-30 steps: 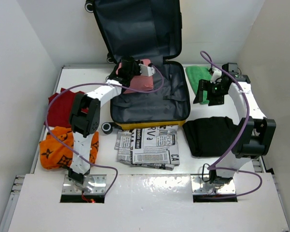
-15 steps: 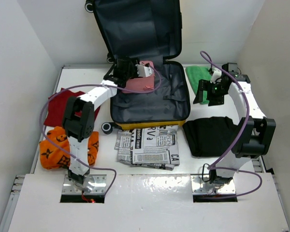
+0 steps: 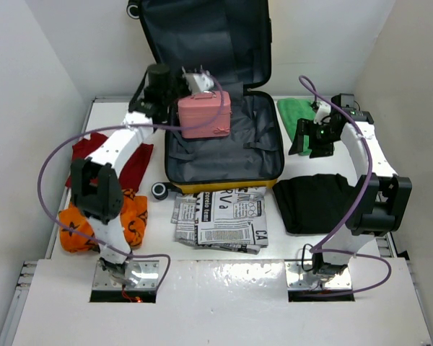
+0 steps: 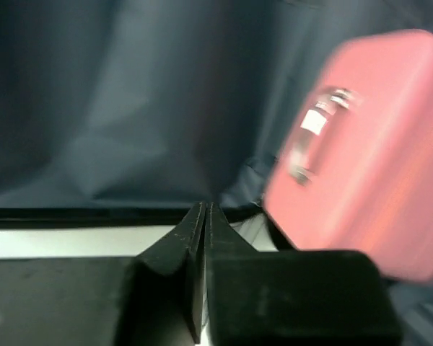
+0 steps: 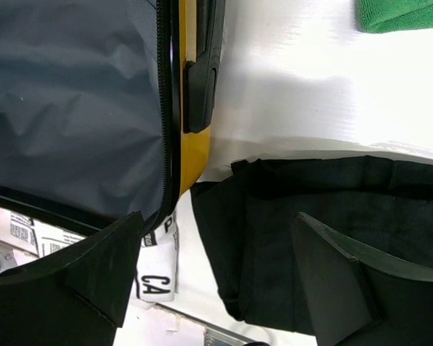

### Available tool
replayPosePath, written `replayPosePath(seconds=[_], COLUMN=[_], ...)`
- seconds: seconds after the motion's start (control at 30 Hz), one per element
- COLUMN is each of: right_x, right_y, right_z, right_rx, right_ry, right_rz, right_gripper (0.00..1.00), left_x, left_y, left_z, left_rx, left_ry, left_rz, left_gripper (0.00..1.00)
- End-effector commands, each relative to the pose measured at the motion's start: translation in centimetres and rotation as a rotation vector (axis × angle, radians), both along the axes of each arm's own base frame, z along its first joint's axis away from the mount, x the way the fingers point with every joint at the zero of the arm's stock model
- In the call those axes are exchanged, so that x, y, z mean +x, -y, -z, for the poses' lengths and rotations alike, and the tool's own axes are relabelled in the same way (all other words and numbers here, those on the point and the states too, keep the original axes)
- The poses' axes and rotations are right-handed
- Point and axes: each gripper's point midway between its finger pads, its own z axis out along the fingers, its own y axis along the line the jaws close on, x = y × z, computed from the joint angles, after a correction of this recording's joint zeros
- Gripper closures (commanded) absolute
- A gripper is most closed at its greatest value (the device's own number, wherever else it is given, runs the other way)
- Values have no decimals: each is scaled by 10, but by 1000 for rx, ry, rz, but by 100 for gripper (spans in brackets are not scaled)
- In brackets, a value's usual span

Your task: Pack the luggage

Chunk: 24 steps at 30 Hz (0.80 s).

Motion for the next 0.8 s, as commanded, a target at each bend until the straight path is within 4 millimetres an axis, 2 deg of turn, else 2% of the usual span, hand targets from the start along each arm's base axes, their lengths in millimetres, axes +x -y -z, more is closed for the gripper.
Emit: replayPosePath(seconds=[0.0,0.1,0.13,0.23,0.3,0.37,0.4,0.57,0.6,0.67,0.7,0.73,0.77], right_x=[10,10,11,13,12,12,12,11,11,11,12,13,14], right_y=[-3,-2,-3,-2,-3,-2,-1,-2,-2,-2,-2,-2,-2], right_z=[-22,-18,-19,-16,-13,-14,-14,-12,-12,-12,-13,-13,-13], right_rx=[11,10,10,11,8,3,4,5,7,6,5,6,5], right_ry=[70,56,60,52,42,46,46,40,40,39,44,44,45], right_rz=[-12,-9,-10,-3,-13,-15,-11,-14,-15,-13,-14,-15,-16], right_gripper=[18,18,18,18,19,19,19,19,19,19,19,19,19], left_x=[36,55,64,70,81,83,88,81,76,67,62,58,55], left_y=[-3,-1,8,20,29,30,31,50,52,54,60,61,59], left_z=[-35,-23,-21,-6,13,17,30,63,62,75,72,83,83], left_rx=[-114,-127,-142,-127,-111,-109,-97,-54,-51,-18,-2,14,40], left_ry=[13,-58,-59,-72,-87,-96,-109,-176,-182,-208,-199,-226,-220], left_rz=[-46,-15,18,80,91,90,91,191,214,251,269,283,292], left_gripper=[95,98,99,100,100,100,100,100,100,100,100,100,100])
